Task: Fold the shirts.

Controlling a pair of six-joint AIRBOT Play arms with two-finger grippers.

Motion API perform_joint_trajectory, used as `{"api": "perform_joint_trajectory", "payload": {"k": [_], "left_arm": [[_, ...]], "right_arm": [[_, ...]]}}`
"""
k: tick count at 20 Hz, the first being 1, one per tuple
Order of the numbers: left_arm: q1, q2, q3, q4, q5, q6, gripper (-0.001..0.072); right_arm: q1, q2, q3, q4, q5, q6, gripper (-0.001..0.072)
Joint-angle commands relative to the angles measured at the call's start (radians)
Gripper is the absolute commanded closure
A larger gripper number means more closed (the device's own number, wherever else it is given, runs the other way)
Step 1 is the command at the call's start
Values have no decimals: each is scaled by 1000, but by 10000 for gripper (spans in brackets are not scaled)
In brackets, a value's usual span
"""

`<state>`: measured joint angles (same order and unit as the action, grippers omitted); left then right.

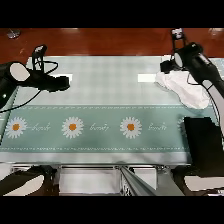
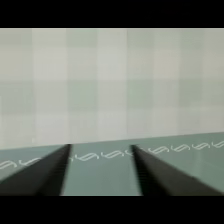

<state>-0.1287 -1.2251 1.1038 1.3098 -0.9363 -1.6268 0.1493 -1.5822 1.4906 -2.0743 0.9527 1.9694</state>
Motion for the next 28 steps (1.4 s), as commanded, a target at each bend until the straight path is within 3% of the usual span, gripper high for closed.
{"api": "perform_joint_trajectory", "payload": {"k": [1,5,9,10,11,12,13,17,23,28], "left_arm": [[0,-5,0,11,138,-2,3],[0,-28,0,11,158,-2,4],[-8,-60,0,7,150,-2,5],[-12,-64,0,6,135,-2,5],[-15,-63,0,3,106,-2,5],[-11,-59,9,5,56,5,5],[2,-52,28,5,-6,31,5],[94,69,112,5,-201,132,5],[83,542,-159,-127,-172,153,5],[33,743,-336,-233,-152,149,5]], "right_arm": [[-222,-74,32,34,-133,80,93],[-414,-209,77,380,-21,-90,93],[-446,-279,77,467,121,-164,99],[-445,-280,77,500,144,-190,132],[-444,-277,82,554,174,-218,293],[-445,-269,100,628,204,-275,580],[-445,-247,125,692,225,-323,687],[-425,2,222,834,180,-393,688],[-255,511,237,833,-11,-461,690],[-86,679,291,813,82,-467,690]]}}
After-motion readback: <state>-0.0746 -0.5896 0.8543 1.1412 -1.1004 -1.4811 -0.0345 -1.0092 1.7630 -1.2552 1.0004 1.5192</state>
